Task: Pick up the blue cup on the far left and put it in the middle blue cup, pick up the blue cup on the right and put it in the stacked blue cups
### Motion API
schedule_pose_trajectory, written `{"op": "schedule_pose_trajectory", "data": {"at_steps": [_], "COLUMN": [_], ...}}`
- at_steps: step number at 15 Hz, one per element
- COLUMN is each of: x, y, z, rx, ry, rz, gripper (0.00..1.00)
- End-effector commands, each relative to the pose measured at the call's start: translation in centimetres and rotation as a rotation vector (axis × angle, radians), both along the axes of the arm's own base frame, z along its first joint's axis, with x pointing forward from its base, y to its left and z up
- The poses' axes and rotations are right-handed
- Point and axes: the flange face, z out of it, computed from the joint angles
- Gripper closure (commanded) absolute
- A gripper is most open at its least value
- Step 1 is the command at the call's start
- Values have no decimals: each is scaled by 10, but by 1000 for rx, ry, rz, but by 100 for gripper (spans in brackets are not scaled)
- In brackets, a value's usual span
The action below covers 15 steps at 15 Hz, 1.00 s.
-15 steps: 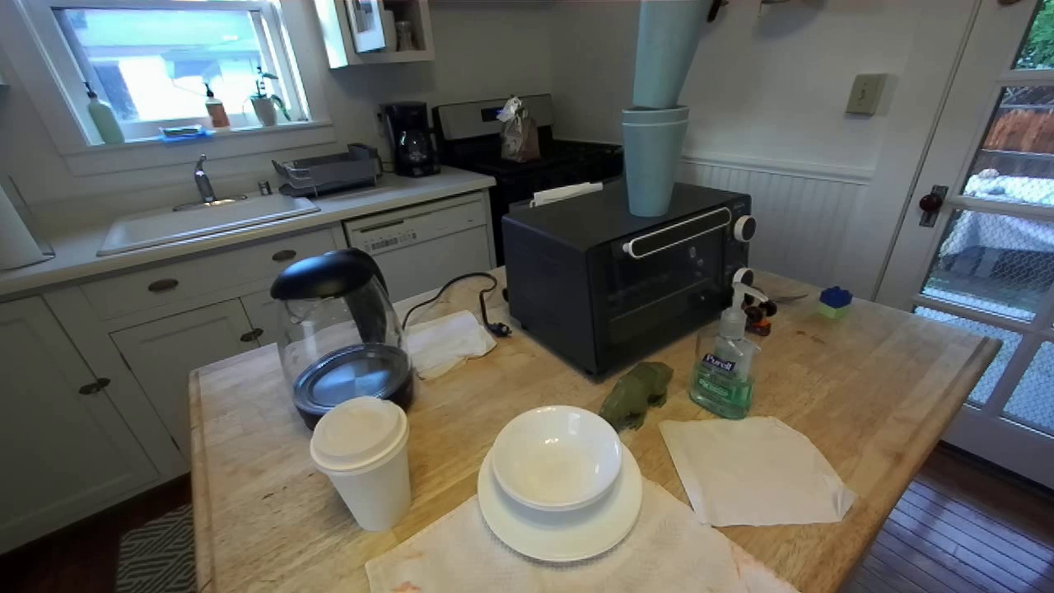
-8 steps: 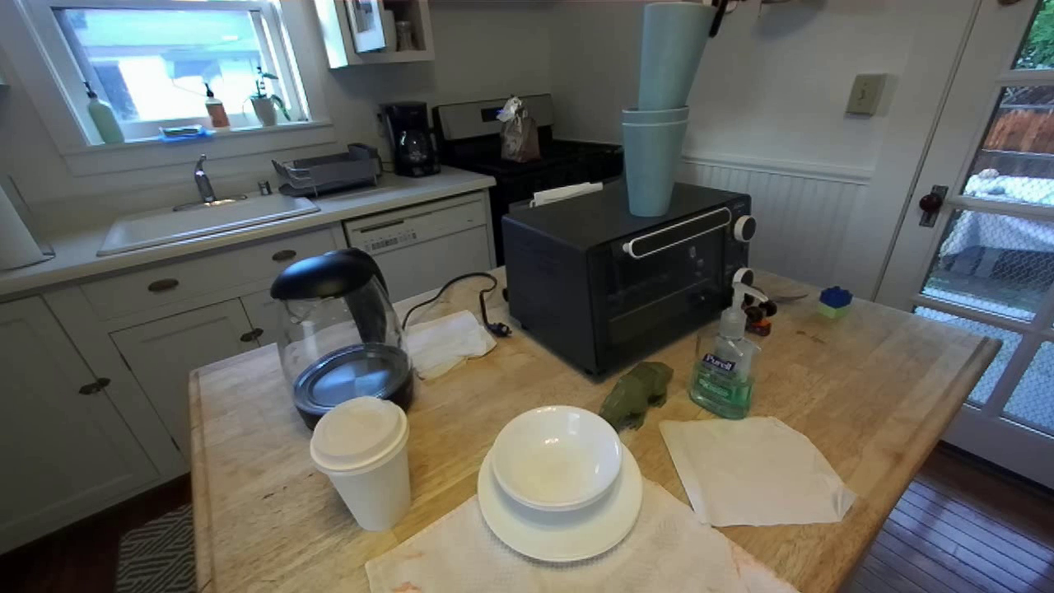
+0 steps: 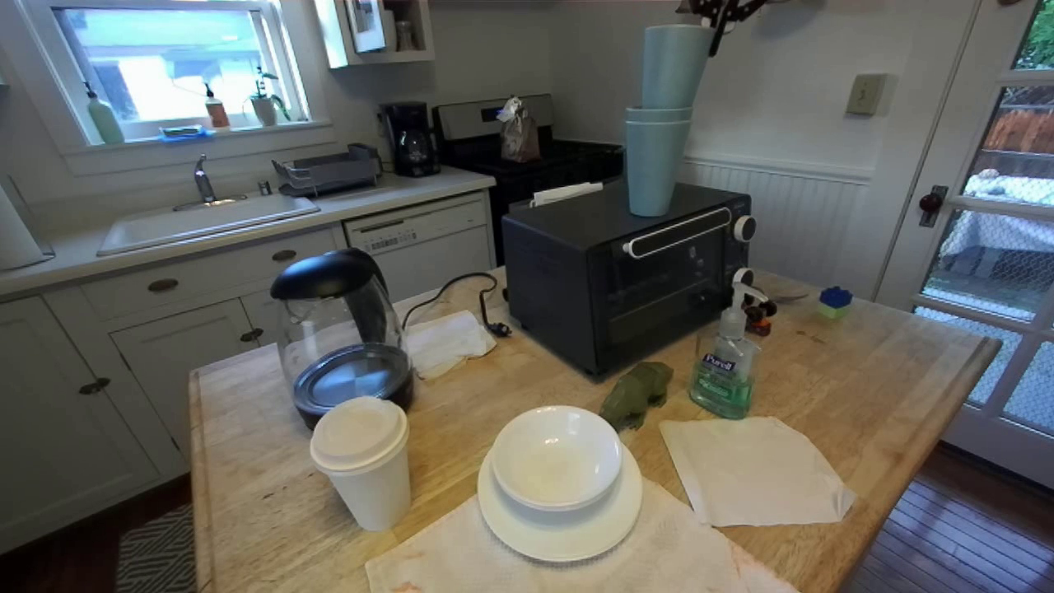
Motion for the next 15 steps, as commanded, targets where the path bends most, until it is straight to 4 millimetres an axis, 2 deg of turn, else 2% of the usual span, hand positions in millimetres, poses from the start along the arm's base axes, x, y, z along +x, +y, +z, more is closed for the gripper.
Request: {"op": "schedule_pose_trajectory", "data": {"at_steps": [1, 15], "x": [3, 13], "y": [0, 19], "z": [-2, -22], "rx": [-11, -17], "ry": [11, 20], "rz": [-11, -3], "gripper": [99, 99]}}
